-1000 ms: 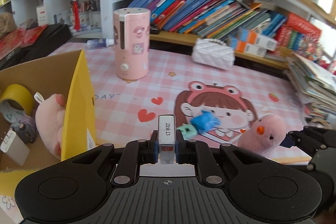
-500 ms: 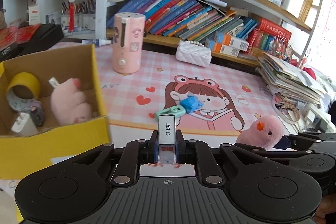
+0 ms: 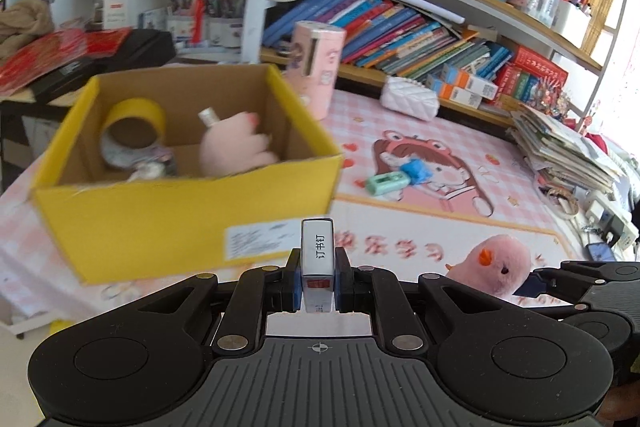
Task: Organize objects
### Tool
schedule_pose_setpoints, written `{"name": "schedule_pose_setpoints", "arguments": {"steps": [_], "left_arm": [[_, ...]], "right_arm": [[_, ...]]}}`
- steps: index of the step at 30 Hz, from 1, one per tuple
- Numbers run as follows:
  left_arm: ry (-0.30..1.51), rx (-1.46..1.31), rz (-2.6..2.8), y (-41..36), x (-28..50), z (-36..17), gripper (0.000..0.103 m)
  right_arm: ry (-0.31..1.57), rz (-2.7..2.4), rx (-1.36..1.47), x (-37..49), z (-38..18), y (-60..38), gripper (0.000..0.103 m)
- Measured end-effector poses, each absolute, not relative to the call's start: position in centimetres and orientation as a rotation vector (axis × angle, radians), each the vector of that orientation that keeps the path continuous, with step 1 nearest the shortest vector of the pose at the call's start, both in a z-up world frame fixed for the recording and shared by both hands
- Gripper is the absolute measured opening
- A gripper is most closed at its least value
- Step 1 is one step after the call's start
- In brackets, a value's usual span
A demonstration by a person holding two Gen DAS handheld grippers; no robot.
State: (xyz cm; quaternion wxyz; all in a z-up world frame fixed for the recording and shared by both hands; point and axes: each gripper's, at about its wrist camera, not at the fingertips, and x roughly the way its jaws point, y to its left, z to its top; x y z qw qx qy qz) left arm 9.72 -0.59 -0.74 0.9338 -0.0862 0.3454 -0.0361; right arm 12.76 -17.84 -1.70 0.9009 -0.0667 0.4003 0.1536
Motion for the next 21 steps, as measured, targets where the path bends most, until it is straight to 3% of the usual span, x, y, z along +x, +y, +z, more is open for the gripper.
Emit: {"name": "schedule_pose_setpoints", "arguments": {"steps": [21], "left_arm": [[0.698,-0.192,0.012,7.5,1.3,-0.9,0.013]], "right_arm": [[0.870,0.430,-0.172,5.2,-3.1,-8.5,0.050]]}}
